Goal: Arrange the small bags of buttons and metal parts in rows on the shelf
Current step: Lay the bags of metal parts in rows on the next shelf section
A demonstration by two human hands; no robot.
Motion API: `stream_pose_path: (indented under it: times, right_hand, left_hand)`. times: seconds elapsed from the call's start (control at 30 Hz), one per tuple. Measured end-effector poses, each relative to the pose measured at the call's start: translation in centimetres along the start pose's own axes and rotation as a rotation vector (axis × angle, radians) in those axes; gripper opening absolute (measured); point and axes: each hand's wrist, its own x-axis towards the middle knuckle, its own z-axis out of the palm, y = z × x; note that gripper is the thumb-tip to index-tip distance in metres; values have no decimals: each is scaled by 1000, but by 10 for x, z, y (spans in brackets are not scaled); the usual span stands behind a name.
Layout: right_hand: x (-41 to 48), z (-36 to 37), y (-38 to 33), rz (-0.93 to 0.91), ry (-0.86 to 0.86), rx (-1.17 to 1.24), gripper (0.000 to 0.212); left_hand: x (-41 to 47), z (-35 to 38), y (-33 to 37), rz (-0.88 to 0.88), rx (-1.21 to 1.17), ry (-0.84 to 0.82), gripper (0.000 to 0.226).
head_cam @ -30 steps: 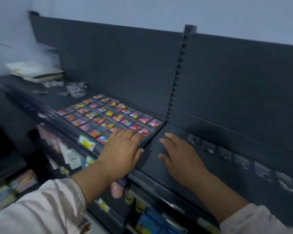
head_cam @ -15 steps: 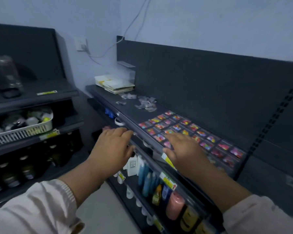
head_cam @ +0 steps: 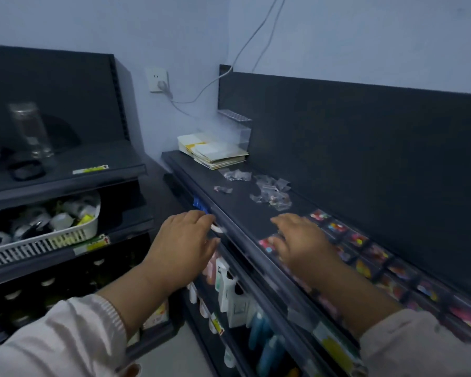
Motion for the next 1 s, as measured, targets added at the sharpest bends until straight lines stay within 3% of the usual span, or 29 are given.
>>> stream_pose_path:
  times: [0.2, 0.53, 1.0]
  right_hand:
    - [91, 28, 43, 30, 5, -27, 48]
    - [194, 87, 62, 122, -10, -8, 27]
    - [254, 144, 44, 478, -44, -143, 17]
  left_hand:
    - [90, 36, -30, -31, -2, -17, 49]
    - [195, 105, -86, -24, -90, -125, 50]
    - [307, 201, -162, 362, -142, -314, 18]
